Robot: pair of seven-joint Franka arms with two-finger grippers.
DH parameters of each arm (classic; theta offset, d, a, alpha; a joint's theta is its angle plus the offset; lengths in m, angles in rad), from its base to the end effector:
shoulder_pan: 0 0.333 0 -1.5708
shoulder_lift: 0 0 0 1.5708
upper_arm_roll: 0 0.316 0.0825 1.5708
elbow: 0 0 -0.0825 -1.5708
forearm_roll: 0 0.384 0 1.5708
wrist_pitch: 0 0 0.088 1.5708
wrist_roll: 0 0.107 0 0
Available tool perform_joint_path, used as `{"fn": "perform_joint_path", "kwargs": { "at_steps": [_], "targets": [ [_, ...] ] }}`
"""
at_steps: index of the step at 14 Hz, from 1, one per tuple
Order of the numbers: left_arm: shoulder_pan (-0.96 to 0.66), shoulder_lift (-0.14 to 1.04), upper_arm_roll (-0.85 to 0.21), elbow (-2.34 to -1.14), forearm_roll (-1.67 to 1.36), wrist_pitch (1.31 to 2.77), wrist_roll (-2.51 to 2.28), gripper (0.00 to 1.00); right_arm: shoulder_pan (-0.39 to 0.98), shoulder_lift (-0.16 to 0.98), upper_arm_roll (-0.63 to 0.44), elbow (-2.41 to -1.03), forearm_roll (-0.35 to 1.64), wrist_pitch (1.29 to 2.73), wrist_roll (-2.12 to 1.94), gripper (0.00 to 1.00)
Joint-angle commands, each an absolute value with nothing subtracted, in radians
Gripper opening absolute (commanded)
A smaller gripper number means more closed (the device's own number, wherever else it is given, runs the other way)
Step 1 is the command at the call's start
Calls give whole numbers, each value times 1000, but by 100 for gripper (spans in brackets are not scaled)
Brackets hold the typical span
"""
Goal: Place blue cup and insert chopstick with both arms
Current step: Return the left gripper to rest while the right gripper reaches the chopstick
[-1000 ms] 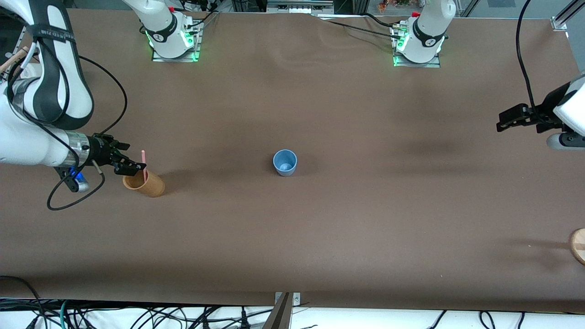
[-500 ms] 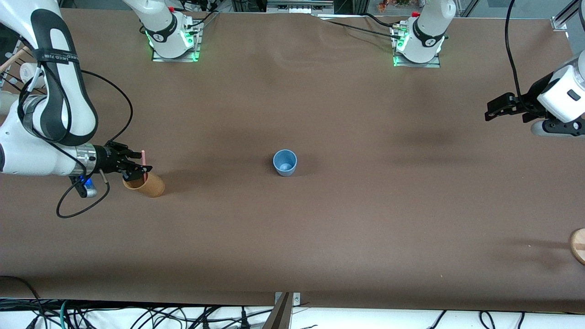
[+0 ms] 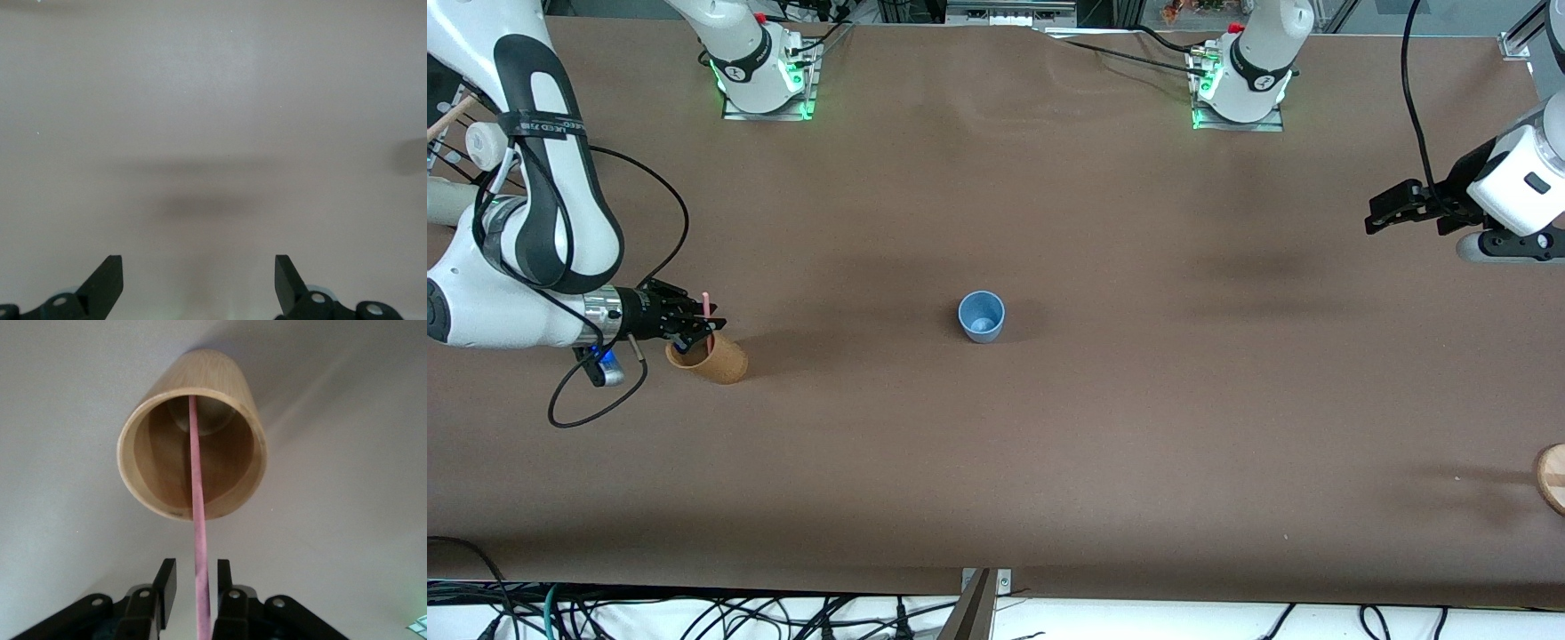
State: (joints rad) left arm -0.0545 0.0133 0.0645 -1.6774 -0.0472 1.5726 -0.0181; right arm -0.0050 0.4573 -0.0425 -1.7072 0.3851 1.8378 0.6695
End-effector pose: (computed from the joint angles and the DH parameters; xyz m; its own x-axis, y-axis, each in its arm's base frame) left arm 0.5526 0.0003 0.5674 0.9925 0.0282 -0.1186 0.0336 -0.9985 0.0438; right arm 0.6310 0.0024 0.3086 0.5748 -0.6868 -0.4449 -0.7739 -0.6330 -0.0228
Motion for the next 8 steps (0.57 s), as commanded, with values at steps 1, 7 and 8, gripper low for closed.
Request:
{"fn": "perform_joint_path", "kwargs": {
  "at_steps": [1, 7, 8],
  "targets": [
    [-63, 24, 74, -1661, -71, 1582, -29, 100, -17, 468, -37, -1669, 402, 1825, 680, 31],
    [-69, 77, 72, -1595, -71, 1583, -29, 100, -25, 469, -37, -1669, 400, 1819, 670, 15],
    [-69, 77, 72, -1595, -72, 1583, -28, 100, -25, 469, -37, -1669, 399, 1819, 670, 11]
  ]
}}
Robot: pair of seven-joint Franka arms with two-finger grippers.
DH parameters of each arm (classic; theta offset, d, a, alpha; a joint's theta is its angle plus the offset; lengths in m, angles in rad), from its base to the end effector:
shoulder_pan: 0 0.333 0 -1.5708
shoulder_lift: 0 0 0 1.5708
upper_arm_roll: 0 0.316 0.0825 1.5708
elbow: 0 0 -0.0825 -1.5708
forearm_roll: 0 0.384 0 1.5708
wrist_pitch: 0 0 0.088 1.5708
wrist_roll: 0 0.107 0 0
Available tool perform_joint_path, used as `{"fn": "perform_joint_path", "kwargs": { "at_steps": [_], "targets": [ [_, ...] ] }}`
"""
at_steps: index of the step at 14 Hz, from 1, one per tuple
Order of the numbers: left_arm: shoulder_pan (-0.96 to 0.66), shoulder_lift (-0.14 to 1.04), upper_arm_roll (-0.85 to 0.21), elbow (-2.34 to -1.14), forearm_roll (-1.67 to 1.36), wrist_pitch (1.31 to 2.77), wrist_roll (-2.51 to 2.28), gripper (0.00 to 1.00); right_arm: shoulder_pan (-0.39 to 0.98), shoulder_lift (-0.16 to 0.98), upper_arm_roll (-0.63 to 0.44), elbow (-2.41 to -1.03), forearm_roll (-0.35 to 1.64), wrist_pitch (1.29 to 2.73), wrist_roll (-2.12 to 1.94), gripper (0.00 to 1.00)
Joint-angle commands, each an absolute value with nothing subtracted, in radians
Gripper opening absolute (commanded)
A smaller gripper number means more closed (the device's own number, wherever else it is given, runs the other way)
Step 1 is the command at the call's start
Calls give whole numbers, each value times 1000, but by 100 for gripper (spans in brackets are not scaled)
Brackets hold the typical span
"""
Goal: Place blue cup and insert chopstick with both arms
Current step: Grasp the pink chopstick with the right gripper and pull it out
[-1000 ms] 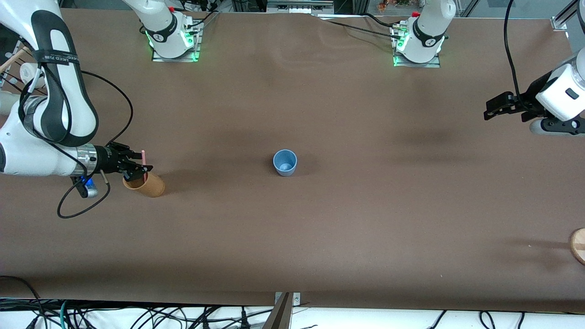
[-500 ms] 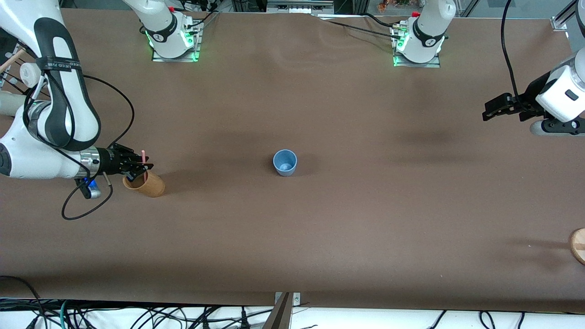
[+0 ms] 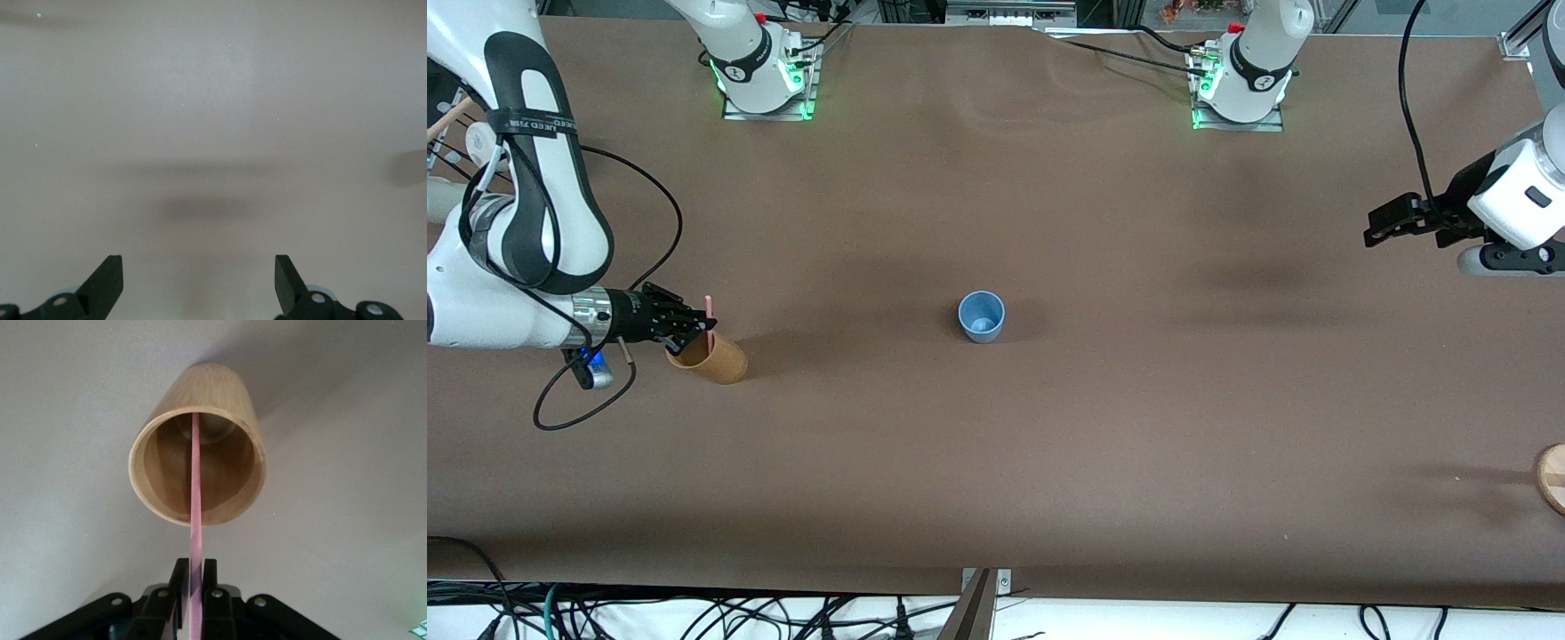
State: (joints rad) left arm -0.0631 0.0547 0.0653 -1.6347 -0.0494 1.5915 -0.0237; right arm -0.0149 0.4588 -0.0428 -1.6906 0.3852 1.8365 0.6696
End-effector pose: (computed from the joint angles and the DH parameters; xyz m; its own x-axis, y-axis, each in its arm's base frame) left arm 0.5678 -0.0048 0.5656 0.9947 0.0271 -0.0987 0.0315 -0.9986 0.0431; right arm 0.6352 -0.0041 0.3145 0.5743 -0.6925 -0.4366 -0.7795 -0.6255 -0.0333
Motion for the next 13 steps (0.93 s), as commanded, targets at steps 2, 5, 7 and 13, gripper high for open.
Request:
{"fn": "perform_joint_path", "kwargs": {
  "at_steps": [2, 5, 7, 13],
  "targets": [
    [-74, 77, 72, -1595, -72, 1582, -29, 100, -25, 469, -37, -1669, 399, 1818, 669, 4],
    [-75, 77, 71, -1595, -72, 1582, -28, 100, -25, 463, -37, -1655, 396, 1812, 658, 0],
    [-75, 77, 71, -1597, -72, 1582, -28, 100, -26, 462, -37, -1606, 403, 1725, 663, 0],
    [-77, 78, 71, -1597, -72, 1582, -28, 100, -34, 451, -38, -1464, 407, 1482, 669, 0]
  ]
}}
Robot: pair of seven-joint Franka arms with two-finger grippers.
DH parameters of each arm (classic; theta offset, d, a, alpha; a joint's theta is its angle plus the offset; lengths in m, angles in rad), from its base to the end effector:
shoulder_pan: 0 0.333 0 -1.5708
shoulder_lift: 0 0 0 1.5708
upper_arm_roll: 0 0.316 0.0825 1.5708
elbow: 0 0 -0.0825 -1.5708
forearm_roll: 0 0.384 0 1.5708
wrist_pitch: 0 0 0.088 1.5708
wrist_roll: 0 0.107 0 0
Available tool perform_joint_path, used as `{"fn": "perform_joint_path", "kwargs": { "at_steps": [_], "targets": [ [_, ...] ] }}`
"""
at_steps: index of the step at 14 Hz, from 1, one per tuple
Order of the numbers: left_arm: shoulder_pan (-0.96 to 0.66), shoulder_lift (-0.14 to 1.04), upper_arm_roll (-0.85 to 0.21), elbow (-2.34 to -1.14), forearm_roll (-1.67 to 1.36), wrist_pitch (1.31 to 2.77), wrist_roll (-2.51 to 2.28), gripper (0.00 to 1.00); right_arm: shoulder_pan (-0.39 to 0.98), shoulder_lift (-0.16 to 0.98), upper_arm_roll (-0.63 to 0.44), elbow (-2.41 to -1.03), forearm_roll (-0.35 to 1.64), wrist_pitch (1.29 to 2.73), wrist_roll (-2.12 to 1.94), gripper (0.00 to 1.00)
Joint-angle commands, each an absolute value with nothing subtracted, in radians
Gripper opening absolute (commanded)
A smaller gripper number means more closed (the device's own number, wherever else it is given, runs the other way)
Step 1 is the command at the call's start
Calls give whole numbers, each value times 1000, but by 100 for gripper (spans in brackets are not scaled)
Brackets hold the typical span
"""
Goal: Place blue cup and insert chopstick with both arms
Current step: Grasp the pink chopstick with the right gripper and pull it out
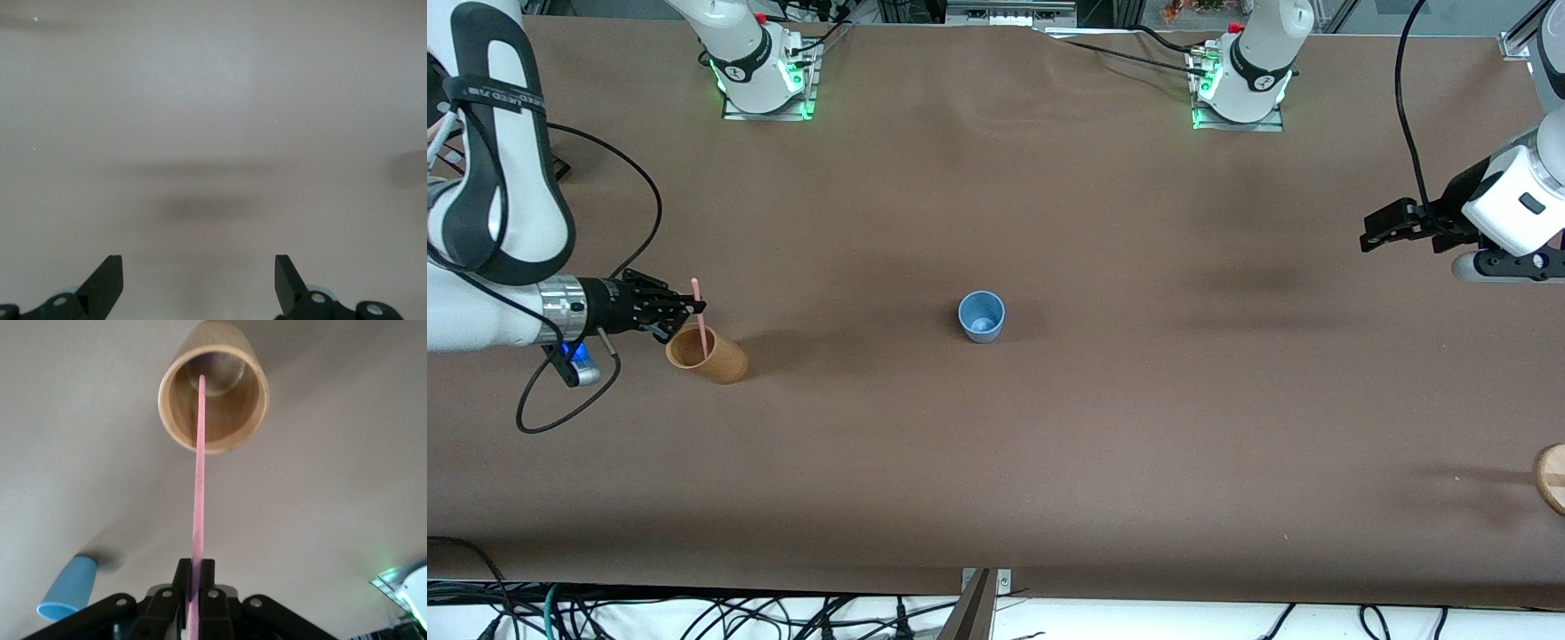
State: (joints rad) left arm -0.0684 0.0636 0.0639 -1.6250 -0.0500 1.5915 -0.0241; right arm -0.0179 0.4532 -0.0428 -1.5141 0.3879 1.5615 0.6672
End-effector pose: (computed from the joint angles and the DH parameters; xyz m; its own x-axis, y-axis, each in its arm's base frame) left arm 0.5706 -0.0088 0.5651 0.9950 0.0209 -0.0979 0.0252 -0.9987 0.0432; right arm 0.6416 0.0056 0.3826 0.5981 -0.6145 -0.5145 -0.7235 -0.6901 -0.0168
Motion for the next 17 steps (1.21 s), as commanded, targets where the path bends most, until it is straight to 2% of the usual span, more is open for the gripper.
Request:
{"fn": "perform_joint_path", "kwargs": {
  "at_steps": [1, 5, 9, 11, 17],
  "targets": [
    [-78, 78, 71, -1597, -74, 1580, -28, 100, -34, 446, -38, -1428, 405, 1429, 666, 0],
    [-78, 83, 69, -1595, -74, 1580, -23, 100, -34, 443, -31, -1280, 417, 1235, 699, 0],
    [-78, 83, 69, -1595, -74, 1582, -23, 100, -15, 423, -17, -1259, 601, 1207, 865, 0],
    [-81, 83, 69, -1595, -72, 1582, -23, 100, 27, 423, 15, -1259, 655, 1244, 969, 0],
    [-81, 84, 69, -1595, -72, 1582, -23, 100, 293, 456, 57, -1259, 686, 1592, 1306, 0]
  ]
}}
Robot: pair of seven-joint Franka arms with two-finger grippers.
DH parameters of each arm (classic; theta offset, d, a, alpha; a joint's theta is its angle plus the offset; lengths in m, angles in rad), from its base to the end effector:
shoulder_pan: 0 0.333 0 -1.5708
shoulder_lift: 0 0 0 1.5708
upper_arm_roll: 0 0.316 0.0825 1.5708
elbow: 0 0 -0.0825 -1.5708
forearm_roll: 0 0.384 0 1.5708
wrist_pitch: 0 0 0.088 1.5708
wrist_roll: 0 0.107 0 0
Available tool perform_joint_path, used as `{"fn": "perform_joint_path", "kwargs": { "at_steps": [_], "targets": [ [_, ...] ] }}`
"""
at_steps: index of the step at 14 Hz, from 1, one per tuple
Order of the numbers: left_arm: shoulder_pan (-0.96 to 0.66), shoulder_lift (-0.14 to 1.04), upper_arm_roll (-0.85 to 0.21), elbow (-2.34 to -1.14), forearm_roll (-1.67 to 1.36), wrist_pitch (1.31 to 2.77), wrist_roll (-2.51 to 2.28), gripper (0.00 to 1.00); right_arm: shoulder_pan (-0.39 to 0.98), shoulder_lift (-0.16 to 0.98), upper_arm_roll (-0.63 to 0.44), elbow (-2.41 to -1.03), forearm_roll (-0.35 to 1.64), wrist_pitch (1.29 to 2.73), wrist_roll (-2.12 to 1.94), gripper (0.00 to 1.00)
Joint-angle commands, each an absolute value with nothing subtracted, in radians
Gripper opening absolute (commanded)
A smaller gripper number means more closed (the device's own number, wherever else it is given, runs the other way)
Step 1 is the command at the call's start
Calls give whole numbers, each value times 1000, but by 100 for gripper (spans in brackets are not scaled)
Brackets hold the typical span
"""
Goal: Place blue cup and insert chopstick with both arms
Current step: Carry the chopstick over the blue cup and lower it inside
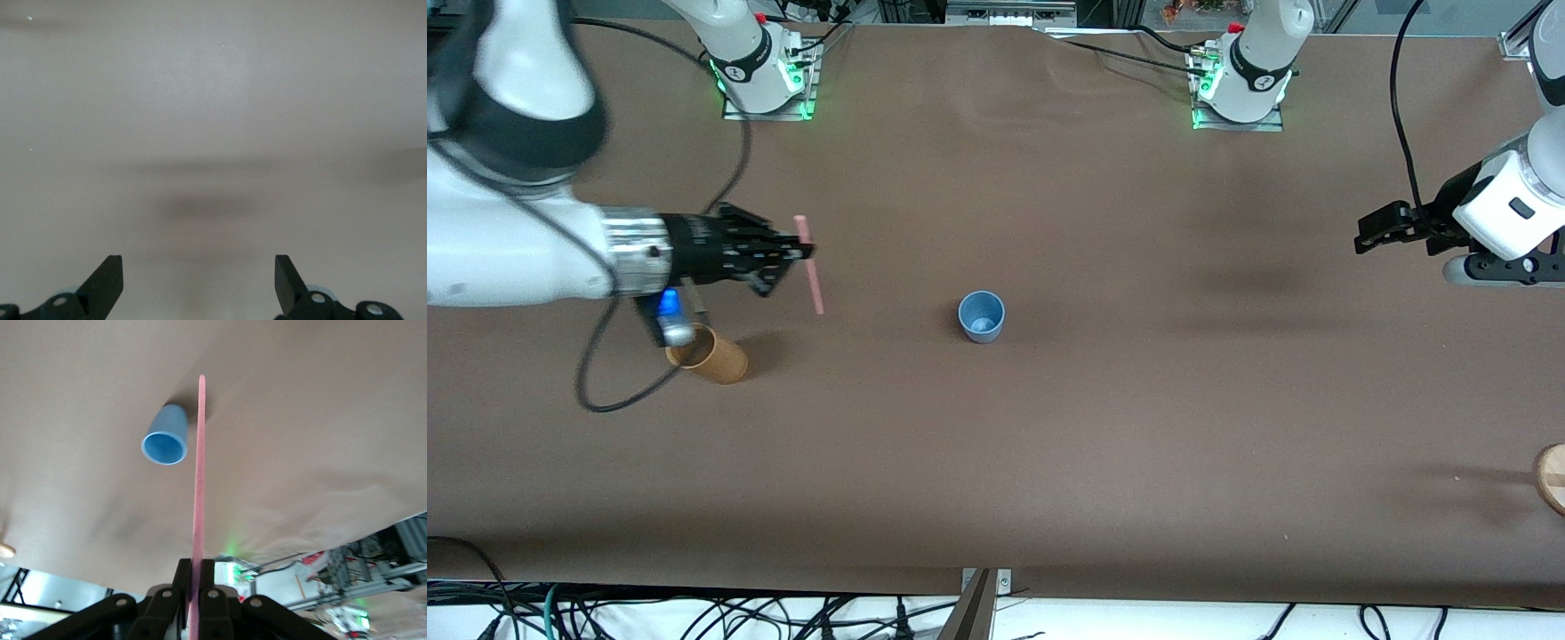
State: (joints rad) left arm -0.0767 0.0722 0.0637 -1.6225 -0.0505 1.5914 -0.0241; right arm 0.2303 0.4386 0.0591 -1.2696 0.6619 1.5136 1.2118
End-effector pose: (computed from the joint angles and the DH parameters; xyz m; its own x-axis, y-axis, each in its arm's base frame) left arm 0.5727 -0.0139 0.5613 0.9945 0.0125 -0.1041 0.0170 -0.9989 0.0430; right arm 0.6246 0.2490 0.5167 0.4550 -0.6069 -0.6516 -0.8252 -0.5624 -0.0525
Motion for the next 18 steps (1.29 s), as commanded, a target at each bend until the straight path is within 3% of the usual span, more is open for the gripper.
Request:
{"fn": "perform_joint_path", "kwargs": {
  "at_steps": [1, 5, 9, 15, 18],
  "targets": [
    [-81, 84, 69, -1595, -72, 1582, -23, 100, 328, 469, 57, -1259, 707, 1656, 1354, 0],
    [-81, 83, 69, -1595, -72, 1582, -23, 100, 431, 512, 58, -1259, 775, 1873, 1456, 0],
    [-81, 84, 69, -1595, -72, 1582, -21, 100, 494, 561, 58, -1261, 827, 1992, 1456, 0],
    [-80, 84, 69, -1594, -72, 1583, -20, 100, 494, 591, 57, -1336, 830, 1944, 1404, 0],
    [-80, 84, 69, -1594, -72, 1585, -18, 100, 482, 591, 51, -1365, 834, 1850, 1318, 0]
  ]
}}
